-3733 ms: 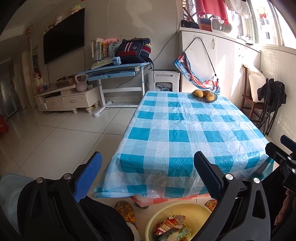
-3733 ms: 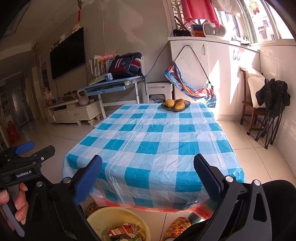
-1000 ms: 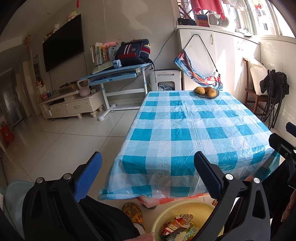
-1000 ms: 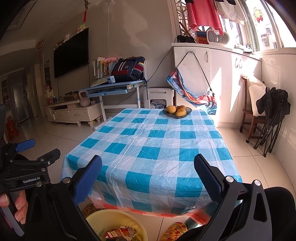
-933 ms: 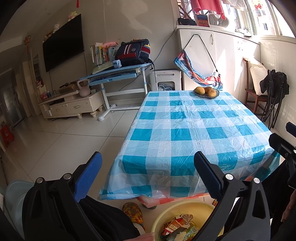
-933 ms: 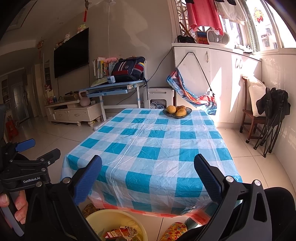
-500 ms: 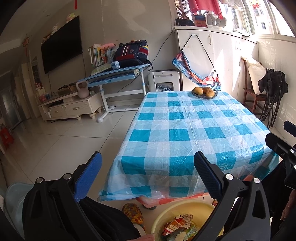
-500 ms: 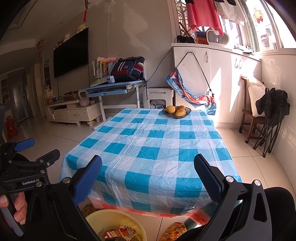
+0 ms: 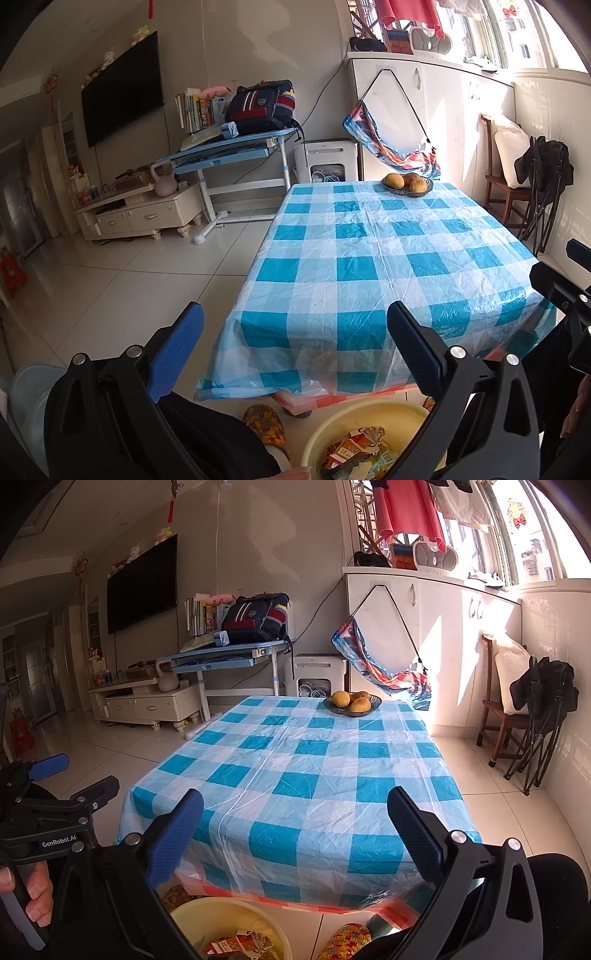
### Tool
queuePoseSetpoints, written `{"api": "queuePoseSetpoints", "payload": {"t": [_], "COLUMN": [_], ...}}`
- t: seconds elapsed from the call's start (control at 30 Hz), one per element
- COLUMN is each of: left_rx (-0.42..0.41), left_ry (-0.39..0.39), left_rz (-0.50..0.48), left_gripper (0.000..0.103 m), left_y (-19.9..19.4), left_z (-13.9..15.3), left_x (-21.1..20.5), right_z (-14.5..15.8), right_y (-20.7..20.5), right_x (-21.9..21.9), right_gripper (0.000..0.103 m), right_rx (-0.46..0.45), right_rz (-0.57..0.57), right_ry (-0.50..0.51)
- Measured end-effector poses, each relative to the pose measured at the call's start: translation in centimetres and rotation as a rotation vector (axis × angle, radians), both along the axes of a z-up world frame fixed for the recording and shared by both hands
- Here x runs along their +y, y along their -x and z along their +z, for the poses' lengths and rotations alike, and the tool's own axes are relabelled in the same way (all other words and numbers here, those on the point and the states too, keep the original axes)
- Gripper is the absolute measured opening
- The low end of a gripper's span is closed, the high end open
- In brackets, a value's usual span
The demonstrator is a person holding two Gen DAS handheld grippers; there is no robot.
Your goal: Collect trash
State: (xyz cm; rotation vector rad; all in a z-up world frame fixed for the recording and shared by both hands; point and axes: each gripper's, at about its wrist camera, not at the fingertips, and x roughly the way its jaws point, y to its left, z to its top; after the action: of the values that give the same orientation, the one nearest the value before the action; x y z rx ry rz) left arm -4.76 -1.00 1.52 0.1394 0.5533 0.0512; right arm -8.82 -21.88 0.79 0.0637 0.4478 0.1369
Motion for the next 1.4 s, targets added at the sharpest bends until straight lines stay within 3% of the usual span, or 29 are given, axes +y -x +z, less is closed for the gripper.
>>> {"api": "queuePoseSetpoints", "payload": {"t": [1.4], "left_rx": [0.014], "left_ry": [0.017], "left_rz": [-0.003], "left_gripper": [0.096], "left_y": [-0.3], "left_z": [-0.3], "left_x": [-1.0], "right_z": [-0.2], "right_y": [-0.2], "right_x": [-0.3], "right_gripper": [0.095], "right_rx": [-0.001], "right_rz": [-0.004], "right_ry": [-0.009]}}
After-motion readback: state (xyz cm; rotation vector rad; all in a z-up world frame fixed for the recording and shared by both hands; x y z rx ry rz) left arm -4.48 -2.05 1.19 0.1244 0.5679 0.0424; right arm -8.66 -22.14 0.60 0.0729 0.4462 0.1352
